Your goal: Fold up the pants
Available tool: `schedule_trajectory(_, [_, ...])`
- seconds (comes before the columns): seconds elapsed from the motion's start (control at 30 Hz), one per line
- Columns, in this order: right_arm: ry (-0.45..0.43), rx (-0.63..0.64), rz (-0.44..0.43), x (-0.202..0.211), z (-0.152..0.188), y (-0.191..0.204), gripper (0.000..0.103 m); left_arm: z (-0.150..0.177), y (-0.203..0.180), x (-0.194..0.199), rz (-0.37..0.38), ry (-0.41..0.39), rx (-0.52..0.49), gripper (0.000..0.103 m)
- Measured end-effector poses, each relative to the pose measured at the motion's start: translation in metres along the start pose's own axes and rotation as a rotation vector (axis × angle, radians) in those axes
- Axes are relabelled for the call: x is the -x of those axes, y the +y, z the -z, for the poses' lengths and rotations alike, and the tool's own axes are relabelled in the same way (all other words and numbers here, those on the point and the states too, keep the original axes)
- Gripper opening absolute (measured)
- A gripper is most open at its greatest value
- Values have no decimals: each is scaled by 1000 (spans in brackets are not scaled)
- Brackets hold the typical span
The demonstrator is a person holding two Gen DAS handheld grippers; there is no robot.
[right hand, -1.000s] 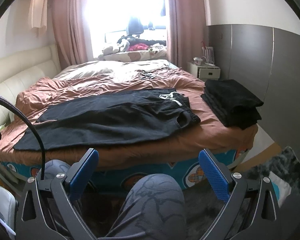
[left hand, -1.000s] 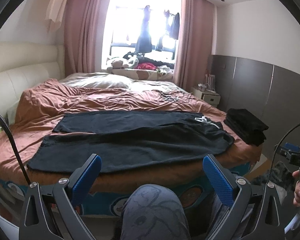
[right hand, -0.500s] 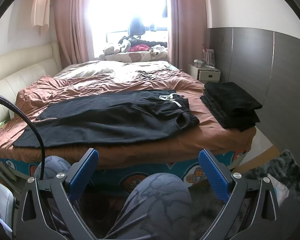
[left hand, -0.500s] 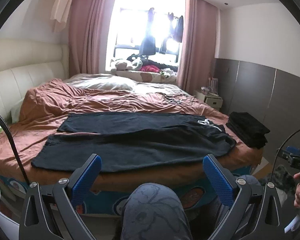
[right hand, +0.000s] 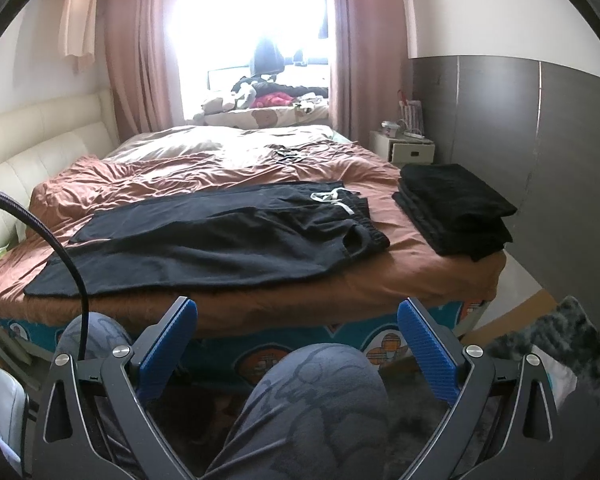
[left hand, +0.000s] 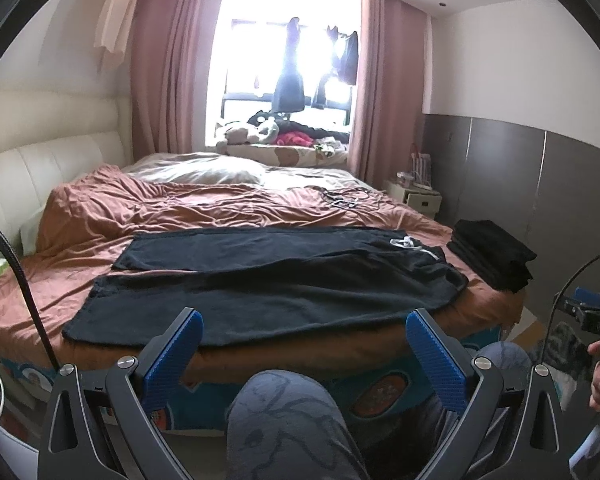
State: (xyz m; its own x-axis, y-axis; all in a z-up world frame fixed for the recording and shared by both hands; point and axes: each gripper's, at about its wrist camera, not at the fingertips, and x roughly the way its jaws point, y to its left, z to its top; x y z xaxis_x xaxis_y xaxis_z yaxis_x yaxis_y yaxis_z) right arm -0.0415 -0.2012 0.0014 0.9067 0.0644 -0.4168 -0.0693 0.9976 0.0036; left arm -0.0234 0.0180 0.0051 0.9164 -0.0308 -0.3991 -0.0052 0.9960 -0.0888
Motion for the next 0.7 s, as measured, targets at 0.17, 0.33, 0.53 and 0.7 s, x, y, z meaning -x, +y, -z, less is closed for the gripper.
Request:
schedule_trajectory(0.17, [-2,2,15,1,1,2,101,2,-3,0,4,0,-12,102])
schedule_trajectory(0.33, [-6,2,18,2,0,6,101,2,-8,-1,5,-4,-11,102])
schedule_trajectory(0.53, [-2,-1,18,-3,-1,5,101,3,-2,-2,5,-6,2,102])
schedule_trajectory(0.7, [12,-1,19,-11,-2,2,101,4,11,-10,-2,11,25,103])
